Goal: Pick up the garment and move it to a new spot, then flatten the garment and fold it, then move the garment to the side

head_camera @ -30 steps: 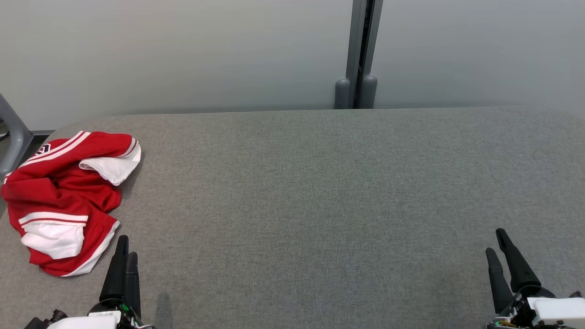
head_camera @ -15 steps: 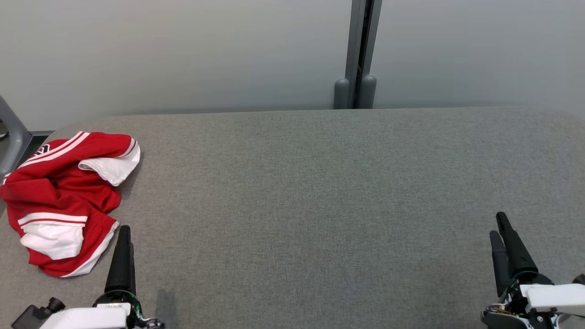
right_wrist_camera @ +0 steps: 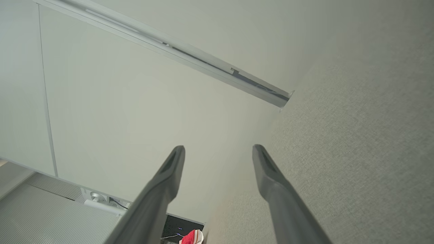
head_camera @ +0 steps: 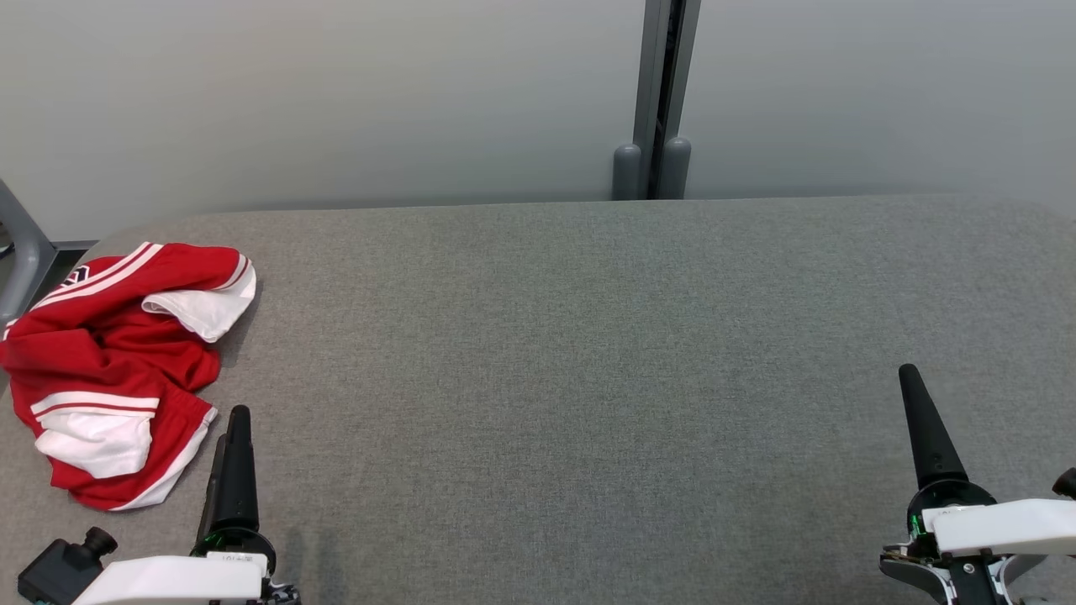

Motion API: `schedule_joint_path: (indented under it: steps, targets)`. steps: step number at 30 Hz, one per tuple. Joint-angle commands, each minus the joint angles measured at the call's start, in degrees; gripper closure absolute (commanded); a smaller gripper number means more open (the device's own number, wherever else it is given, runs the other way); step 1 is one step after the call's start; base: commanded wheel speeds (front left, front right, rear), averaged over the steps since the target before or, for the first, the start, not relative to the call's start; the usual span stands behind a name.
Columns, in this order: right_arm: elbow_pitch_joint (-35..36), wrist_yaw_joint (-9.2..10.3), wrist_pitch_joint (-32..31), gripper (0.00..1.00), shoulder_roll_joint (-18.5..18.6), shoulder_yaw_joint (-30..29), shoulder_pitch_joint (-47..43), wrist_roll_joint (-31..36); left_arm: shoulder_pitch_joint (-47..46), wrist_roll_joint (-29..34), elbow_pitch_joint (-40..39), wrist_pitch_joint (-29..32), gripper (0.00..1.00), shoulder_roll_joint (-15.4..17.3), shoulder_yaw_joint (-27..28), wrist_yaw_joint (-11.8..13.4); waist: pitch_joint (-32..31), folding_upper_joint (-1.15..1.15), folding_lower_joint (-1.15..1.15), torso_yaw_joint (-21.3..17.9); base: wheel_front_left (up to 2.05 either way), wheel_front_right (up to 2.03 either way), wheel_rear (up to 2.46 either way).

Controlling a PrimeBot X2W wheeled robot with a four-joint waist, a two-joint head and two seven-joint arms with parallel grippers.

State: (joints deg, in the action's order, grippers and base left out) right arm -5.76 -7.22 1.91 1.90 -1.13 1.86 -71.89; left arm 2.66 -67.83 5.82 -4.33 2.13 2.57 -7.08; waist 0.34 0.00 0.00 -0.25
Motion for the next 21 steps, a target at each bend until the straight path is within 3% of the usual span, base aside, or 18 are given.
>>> schedule_joint_path:
  steps: [1,21]
  targets:
    - [1.09,-0.17,0.77,0.0,0.52,0.37,1.41,3.0,-1.95,3.05,-0.81,-0.51,0.0,0.44,-0.17,0.31,0.02,0.0,0.0,0.01,0.0,0.0,0.0]
    - [0.48,-0.23,4.5,0.0,0.77,2.03,2.89,28.77,-2.63,25.02,-1.02,-3.57,0.0,0.56,-2.28,3.62,0.27,0.0,0.0,-0.08,0.0,0.0,0.0]
